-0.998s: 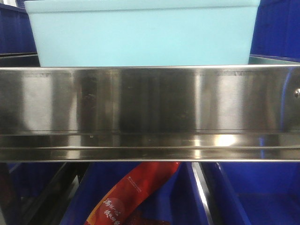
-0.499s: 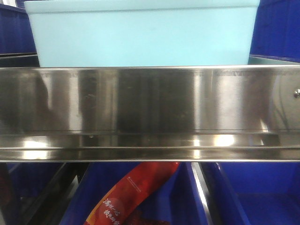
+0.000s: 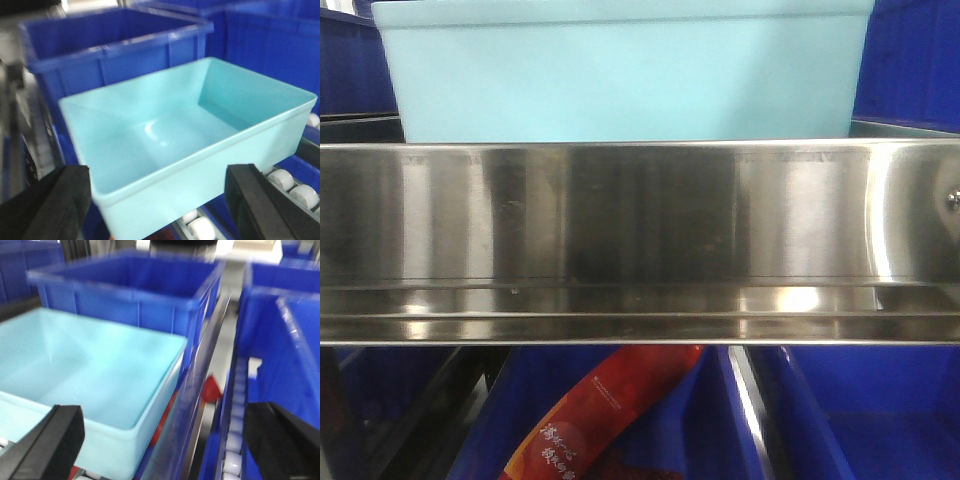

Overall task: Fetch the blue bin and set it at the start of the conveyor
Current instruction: 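Grip opposite rims of the light-blue bin with both grippers and lift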

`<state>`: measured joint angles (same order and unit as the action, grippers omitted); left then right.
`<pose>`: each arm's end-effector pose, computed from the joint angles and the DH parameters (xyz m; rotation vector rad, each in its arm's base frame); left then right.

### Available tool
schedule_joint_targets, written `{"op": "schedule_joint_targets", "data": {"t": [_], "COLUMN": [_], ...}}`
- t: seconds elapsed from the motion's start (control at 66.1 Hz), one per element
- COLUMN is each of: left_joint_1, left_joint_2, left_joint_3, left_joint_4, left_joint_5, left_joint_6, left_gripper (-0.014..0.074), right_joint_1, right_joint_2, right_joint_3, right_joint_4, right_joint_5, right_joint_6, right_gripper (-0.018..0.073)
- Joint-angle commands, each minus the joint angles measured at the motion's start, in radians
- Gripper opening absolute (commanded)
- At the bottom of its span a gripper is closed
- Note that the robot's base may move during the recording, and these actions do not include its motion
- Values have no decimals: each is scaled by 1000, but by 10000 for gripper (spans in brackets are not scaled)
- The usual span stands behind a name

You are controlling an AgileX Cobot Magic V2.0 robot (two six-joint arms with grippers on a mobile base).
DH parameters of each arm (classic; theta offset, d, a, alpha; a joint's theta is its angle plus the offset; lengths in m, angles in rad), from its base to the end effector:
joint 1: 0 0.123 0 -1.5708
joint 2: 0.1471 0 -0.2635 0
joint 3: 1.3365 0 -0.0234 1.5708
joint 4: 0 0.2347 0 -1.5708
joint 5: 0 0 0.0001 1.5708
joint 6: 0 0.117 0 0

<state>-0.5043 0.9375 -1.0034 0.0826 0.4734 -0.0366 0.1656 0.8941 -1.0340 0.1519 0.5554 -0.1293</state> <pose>0.1915 -0.1006 0.3781 0.4828 1.8370 -0.2832 0.1966 0.0423 0.3889 -0.2112 1.8855 0.1884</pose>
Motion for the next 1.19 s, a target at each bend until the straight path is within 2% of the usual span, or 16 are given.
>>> {"op": "schedule_joint_targets", "data": {"t": [0.0,0.091,0.227,0.378,0.605,0.816,0.877,0.983,1.089,1.149,1.179], "left_joint_1": [0,39,125,206,221,221,221,221,221,221,221], "left_joint_2": [111,225,375,527,710,788,800,811,814,814,814], "left_joint_3": [-118,-270,-456,-588,-664,-665,-665,-665,-665,-665,-665], "left_joint_4": [-16,-16,-11,-25,-33,-50,-50,-50,-50,-50,-50], "left_joint_5": [74,190,339,440,476,476,472,474,476,476,476], "left_joint_6": [-9,-98,-105,-105,-105,-105,-105,-105,-105,-105,-105], "left_gripper": [456,456,456,456,456,451,419,268,44,-98,-109], "right_joint_1": [3,3,3,3,3,3,3,3,3,3,3], "right_joint_2": [101,210,388,575,761,869,888,912,923,925,925], "right_joint_3": [-135,-283,-487,-653,-686,-686,-686,-686,-686,-686,-686], "right_joint_4": [-1,-1,-34,-95,-95,-95,-95,-95,-95,-95,-95], "right_joint_5": [86,167,322,446,453,447,445,451,467,471,474], "right_joint_6": [32,61,129,203,209,209,209,209,209,209,209], "right_gripper": [540,540,540,540,540,540,535,439,255,109,12]}}
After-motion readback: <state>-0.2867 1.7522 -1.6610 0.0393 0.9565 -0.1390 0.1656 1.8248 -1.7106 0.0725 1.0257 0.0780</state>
